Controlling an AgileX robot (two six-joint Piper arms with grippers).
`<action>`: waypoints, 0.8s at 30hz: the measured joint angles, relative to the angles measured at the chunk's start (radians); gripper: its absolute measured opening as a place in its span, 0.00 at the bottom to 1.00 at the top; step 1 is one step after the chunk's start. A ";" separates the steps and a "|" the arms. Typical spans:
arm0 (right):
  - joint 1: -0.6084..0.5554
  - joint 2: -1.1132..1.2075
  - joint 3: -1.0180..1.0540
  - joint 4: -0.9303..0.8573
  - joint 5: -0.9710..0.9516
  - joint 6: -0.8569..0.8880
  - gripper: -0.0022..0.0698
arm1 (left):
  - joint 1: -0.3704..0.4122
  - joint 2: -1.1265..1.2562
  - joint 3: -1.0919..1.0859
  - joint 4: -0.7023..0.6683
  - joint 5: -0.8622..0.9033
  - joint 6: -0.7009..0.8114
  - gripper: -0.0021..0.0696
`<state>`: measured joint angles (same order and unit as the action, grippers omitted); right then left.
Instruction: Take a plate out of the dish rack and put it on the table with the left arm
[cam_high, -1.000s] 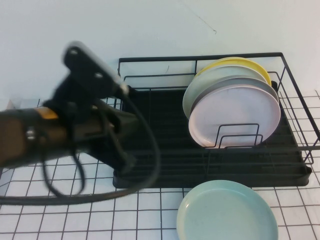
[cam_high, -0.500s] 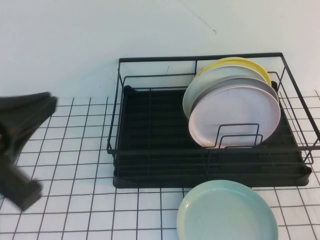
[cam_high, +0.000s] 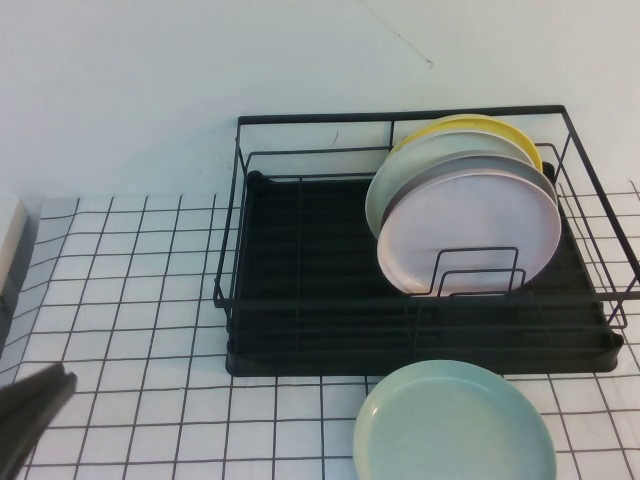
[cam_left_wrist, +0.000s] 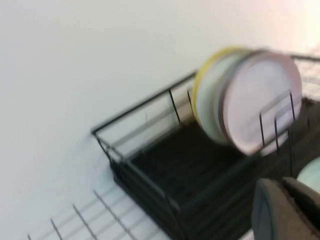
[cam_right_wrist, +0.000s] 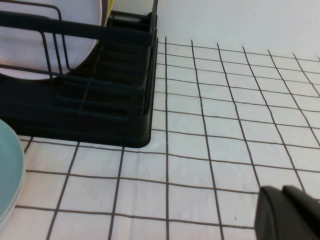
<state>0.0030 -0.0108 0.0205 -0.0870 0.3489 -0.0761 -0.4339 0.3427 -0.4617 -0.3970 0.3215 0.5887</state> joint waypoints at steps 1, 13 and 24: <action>0.000 0.000 0.000 0.000 0.000 0.000 0.03 | 0.000 0.000 0.010 0.009 0.003 0.002 0.02; 0.000 -0.001 0.000 0.000 0.000 0.000 0.03 | 0.160 -0.222 0.376 0.037 -0.261 -0.005 0.02; 0.000 -0.001 0.000 0.000 0.000 0.000 0.03 | 0.317 -0.353 0.484 -0.097 -0.229 -0.002 0.02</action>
<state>0.0030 -0.0113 0.0205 -0.0870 0.3489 -0.0761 -0.1165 -0.0105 0.0225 -0.4938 0.0920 0.5870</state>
